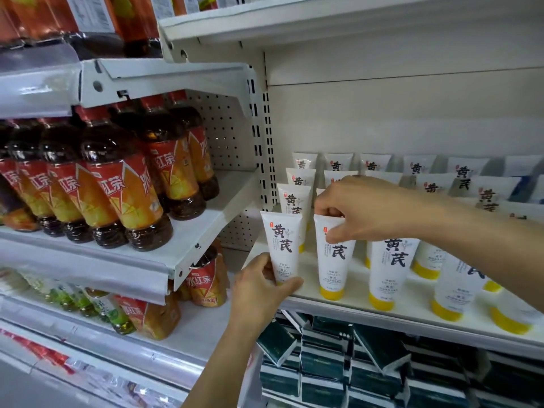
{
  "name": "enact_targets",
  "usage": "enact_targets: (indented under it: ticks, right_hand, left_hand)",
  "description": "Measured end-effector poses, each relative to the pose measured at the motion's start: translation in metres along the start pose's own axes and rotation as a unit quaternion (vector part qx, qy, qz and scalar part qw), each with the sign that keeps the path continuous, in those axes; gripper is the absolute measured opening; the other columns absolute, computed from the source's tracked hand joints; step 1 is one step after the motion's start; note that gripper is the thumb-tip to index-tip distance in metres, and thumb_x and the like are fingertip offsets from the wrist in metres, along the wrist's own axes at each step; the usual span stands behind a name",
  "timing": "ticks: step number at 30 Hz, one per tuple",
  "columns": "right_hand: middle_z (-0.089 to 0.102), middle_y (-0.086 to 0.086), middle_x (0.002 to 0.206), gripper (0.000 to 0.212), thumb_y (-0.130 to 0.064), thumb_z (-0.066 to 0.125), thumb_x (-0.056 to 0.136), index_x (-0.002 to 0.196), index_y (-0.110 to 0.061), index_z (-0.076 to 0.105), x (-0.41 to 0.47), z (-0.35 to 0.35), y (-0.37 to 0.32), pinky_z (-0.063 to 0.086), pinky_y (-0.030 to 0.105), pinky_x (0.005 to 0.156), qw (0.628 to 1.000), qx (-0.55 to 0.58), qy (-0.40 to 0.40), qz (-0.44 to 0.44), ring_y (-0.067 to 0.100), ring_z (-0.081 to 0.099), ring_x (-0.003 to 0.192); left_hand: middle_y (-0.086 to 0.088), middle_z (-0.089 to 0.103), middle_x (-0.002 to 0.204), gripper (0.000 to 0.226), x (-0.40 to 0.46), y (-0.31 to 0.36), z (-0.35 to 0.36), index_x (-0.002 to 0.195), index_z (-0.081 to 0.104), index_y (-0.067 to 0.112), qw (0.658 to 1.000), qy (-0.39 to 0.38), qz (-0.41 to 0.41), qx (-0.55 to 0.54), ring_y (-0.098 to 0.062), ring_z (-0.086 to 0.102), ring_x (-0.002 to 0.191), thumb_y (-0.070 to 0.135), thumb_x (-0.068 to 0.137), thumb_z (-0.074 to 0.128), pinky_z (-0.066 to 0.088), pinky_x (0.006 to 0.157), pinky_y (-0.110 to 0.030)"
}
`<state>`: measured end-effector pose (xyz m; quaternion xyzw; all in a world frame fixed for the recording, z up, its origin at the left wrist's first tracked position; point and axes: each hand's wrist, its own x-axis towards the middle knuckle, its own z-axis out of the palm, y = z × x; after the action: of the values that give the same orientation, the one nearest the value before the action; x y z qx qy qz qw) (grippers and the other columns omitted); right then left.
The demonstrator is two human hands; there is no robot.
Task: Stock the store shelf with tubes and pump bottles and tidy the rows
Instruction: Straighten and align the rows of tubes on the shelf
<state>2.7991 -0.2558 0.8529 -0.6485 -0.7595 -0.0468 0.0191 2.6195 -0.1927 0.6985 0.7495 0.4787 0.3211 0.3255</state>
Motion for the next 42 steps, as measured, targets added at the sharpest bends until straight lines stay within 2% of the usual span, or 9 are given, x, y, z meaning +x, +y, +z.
enact_targets:
  ticks: [4, 14, 18, 22, 25, 30, 35, 38, 42]
  right_hand:
    - [0.059, -0.009, 0.073, 0.016, -0.034, 0.070, 0.076, 0.084, -0.023, 0.061, -0.001, -0.002, 0.000, 0.045, 0.031, 0.058, 1.000, -0.012, -0.003, -0.003, 0.012, 0.056, 0.070]
    - [0.061, -0.009, 0.078, 0.021, -0.042, 0.068, 0.077, 0.086, -0.026, 0.056, -0.002, 0.001, 0.003, 0.048, 0.033, 0.061, 0.999, -0.031, -0.019, -0.013, 0.012, 0.057, 0.073]
    - [0.061, -0.013, 0.078, 0.025, -0.052, 0.066, 0.079, 0.092, -0.031, 0.060, -0.002, -0.005, 0.004, 0.049, 0.032, 0.064, 0.999, 0.006, -0.033, -0.003, 0.007, 0.056, 0.072]
    - [0.067, -0.018, 0.078, 0.015, -0.048, 0.067, 0.083, 0.091, -0.036, 0.066, -0.001, -0.020, 0.015, 0.050, 0.025, 0.067, 0.988, 0.150, -0.036, 0.026, -0.002, 0.062, 0.071]
    - [0.070, -0.016, 0.078, 0.008, -0.040, 0.067, 0.087, 0.090, -0.033, 0.069, 0.004, -0.031, 0.029, 0.050, 0.022, 0.067, 0.982, 0.181, 0.005, 0.048, -0.002, 0.064, 0.071]
    - [0.069, -0.014, 0.091, 0.008, -0.031, 0.066, 0.090, 0.096, -0.029, 0.069, 0.015, -0.037, 0.054, 0.054, 0.027, 0.079, 0.977, 0.189, 0.017, 0.098, 0.004, 0.065, 0.084]
    - [0.067, -0.017, 0.086, 0.006, -0.032, 0.067, 0.089, 0.092, -0.027, 0.069, 0.028, -0.027, 0.060, 0.050, 0.023, 0.074, 0.980, 0.174, 0.015, 0.100, 0.001, 0.063, 0.081]
    - [0.065, -0.021, 0.081, 0.009, -0.031, 0.065, 0.090, 0.093, -0.025, 0.071, 0.041, -0.022, 0.055, 0.045, 0.018, 0.067, 0.983, 0.164, 0.012, 0.084, -0.005, 0.061, 0.078]
    - [0.060, -0.020, 0.085, 0.018, -0.032, 0.064, 0.091, 0.104, -0.021, 0.071, 0.061, -0.016, 0.042, 0.049, 0.025, 0.078, 0.987, 0.143, -0.006, 0.073, 0.005, 0.062, 0.086]
  left_hand:
    - [0.021, 0.064, 0.095, 0.044, -0.002, 0.002, 0.001, 0.105, 0.061, 0.030, 1.000, -0.004, 0.005, 0.000, 0.009, 0.057, 0.084, 0.039, 0.069, 0.084, 0.043, 0.061, -0.007]
    - [0.017, 0.067, 0.101, 0.046, -0.002, -0.002, 0.006, 0.104, 0.059, 0.034, 0.999, 0.009, -0.004, -0.032, 0.002, 0.060, 0.092, 0.039, 0.066, 0.085, 0.055, 0.081, -0.028]
    - [0.018, 0.067, 0.104, 0.052, -0.004, -0.003, 0.003, 0.109, 0.057, 0.038, 0.998, -0.013, 0.010, -0.069, 0.005, 0.060, 0.092, 0.044, 0.066, 0.084, 0.052, 0.079, -0.021]
    - [0.015, 0.057, 0.125, 0.070, -0.008, -0.003, -0.014, 0.131, 0.042, 0.043, 0.986, 0.015, 0.027, -0.166, 0.000, 0.055, 0.111, 0.082, 0.073, 0.046, 0.044, 0.088, -0.021]
    - [0.007, 0.060, 0.127, 0.073, 0.003, 0.004, -0.030, 0.131, 0.045, 0.042, 0.969, 0.049, 0.026, -0.240, -0.009, 0.059, 0.113, 0.088, 0.076, 0.031, 0.046, 0.099, -0.036]
    - [0.011, 0.065, 0.114, 0.021, 0.034, 0.033, -0.049, 0.115, 0.055, 0.037, 0.969, 0.035, 0.018, -0.242, -0.001, 0.062, 0.100, 0.042, 0.096, 0.048, 0.049, 0.071, -0.008]
    - [0.011, 0.064, 0.115, 0.032, 0.068, 0.036, -0.050, 0.124, 0.055, 0.026, 0.979, -0.035, 0.000, -0.203, -0.002, 0.059, 0.103, 0.014, 0.095, 0.058, 0.049, 0.082, -0.018]
    - [-0.001, 0.063, 0.122, 0.049, 0.089, 0.029, -0.041, 0.131, 0.051, 0.017, 0.980, -0.108, -0.007, -0.170, -0.008, 0.060, 0.103, 0.000, 0.087, 0.065, 0.054, 0.072, -0.014]
    - [-0.006, 0.074, 0.094, 0.023, 0.098, 0.030, -0.025, 0.111, 0.065, 0.007, 0.975, -0.157, -0.036, -0.150, -0.010, 0.071, 0.083, -0.001, 0.090, 0.062, 0.057, 0.069, -0.019]
